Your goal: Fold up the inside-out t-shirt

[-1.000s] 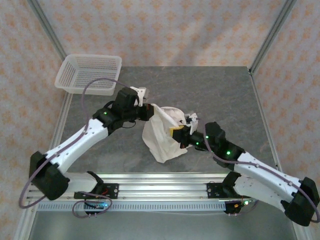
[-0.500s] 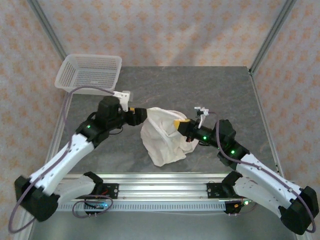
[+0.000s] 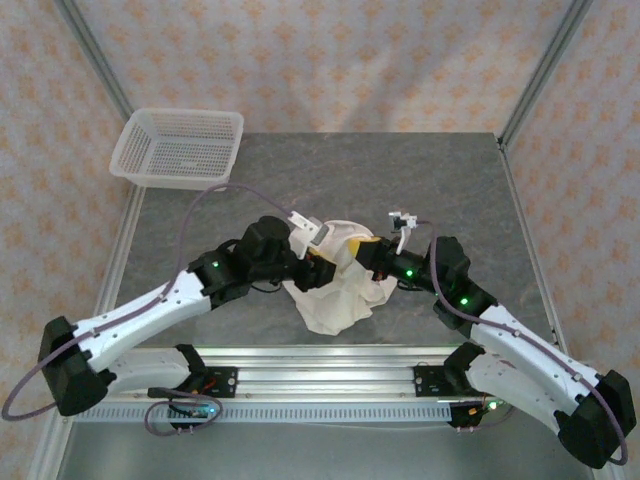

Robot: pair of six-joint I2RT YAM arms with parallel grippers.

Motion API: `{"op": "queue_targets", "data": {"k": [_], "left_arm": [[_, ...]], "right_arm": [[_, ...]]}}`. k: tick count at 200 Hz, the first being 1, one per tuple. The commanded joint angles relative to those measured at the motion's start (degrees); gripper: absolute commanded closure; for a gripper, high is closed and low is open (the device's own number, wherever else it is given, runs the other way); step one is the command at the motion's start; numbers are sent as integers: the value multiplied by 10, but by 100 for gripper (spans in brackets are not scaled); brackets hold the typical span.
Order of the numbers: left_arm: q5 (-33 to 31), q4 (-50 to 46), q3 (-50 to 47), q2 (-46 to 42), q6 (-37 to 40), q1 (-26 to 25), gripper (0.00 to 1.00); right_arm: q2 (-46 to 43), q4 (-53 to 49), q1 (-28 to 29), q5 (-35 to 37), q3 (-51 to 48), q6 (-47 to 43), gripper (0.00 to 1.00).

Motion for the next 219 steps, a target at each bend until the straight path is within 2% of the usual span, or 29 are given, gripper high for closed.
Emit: {"op": "queue_targets", "data": {"k": [1,26,44,54,68,78,92,105,128,146,159,170,185,197,219], "left_arm": [[4,34,34,20,38,-1,60],[0,55,35,43,37,-1,55],[11,69,41,62,37,-1,56],[17,73,46,73,36,-1,66],[18,77,48,75,30,-1,89],[15,75,47,67,25,-1,100],[14,67,48,45,16,-1,100],[19,65,48,19,-7,-1,100],[52,52,66,-11,-50,0,100],[79,37,85,-12,-71,2,100],[90,31,96,-8,-83,1,100],[92,36,99,-4,-91,3,100],[74,21,110,8,-96,4,100],[64,13,119,19,-99,6,100],[62,13,128,31,-106,10,100]], "right_arm": [[-9,11,-1,-10,19,7,100],[-13,6,-1,-5,20,9,100],[-12,4,-1,-2,22,9,100],[-12,1,-1,0,24,10,100],[-13,-18,-1,14,28,6,100],[-13,-56,-1,39,36,-4,100],[-14,-124,-2,117,48,-20,100],[-11,-176,-6,207,49,-35,96],[4,-200,-8,265,26,-105,87],[9,-216,-8,247,15,-146,81],[1,-251,-8,235,26,-160,69],[-20,-275,-7,224,31,-166,67],[-75,-289,-3,222,28,-167,63],[-134,-289,8,237,17,-169,54],[-215,-267,73,245,-5,-210,48]]}}
